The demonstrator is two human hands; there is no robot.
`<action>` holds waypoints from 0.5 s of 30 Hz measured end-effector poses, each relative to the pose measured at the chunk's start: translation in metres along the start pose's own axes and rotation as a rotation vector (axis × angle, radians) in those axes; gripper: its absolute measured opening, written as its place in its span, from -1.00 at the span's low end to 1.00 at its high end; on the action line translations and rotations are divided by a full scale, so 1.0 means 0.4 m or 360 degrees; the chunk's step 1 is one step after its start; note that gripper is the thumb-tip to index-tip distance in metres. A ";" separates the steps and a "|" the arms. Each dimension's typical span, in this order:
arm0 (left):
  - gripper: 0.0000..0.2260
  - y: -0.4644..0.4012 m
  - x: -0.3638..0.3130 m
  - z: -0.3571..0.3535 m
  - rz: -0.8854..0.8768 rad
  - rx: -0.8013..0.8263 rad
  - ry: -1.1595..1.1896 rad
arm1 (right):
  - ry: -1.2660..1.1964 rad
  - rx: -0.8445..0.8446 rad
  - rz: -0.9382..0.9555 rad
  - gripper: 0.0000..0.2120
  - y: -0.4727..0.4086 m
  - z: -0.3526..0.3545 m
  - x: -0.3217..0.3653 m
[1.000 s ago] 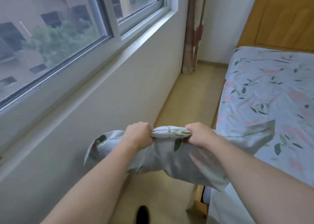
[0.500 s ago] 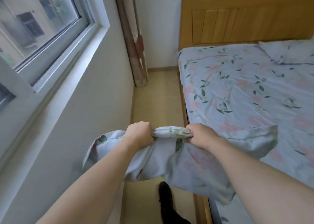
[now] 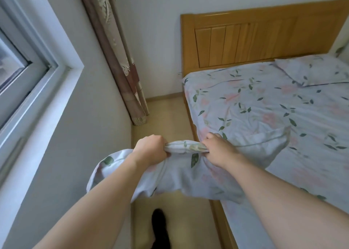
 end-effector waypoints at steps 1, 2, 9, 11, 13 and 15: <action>-0.66 -0.093 0.016 0.016 -0.0033 -0.0006 -0.0001 | 0.0046 -0.0026 -0.0020 -0.78 -0.089 0.013 -0.022; -0.69 -0.143 0.023 0.026 -0.0051 0.0009 -0.0005 | 0.0079 -0.0028 -0.0039 -0.80 -0.137 0.027 -0.034; -0.79 -0.640 0.070 0.176 -0.0222 0.0011 -0.0024 | 0.0116 -0.0102 -0.0252 -0.76 -0.552 0.160 -0.154; -0.77 -0.737 0.072 0.208 -0.0220 0.0016 -0.0032 | 0.0147 -0.0100 -0.0283 -0.73 -0.631 0.189 -0.179; -0.71 -0.860 0.071 0.219 -0.0232 0.0026 -0.0024 | 0.0160 -0.0104 -0.0329 -0.71 -0.730 0.203 -0.232; -0.71 -0.940 0.067 0.224 -0.0225 0.0066 -0.0031 | 0.0137 -0.0080 -0.0367 -0.70 -0.796 0.209 -0.265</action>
Point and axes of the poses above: each hand's wrist, its own y-axis away from the middle knuckle, its own z-axis out of the back of the hand, x = y × z, the point moved 3 cm from there along -y, towards the middle knuckle, and after that the axes turned 9 degrees about z, right-handed, at the moved point
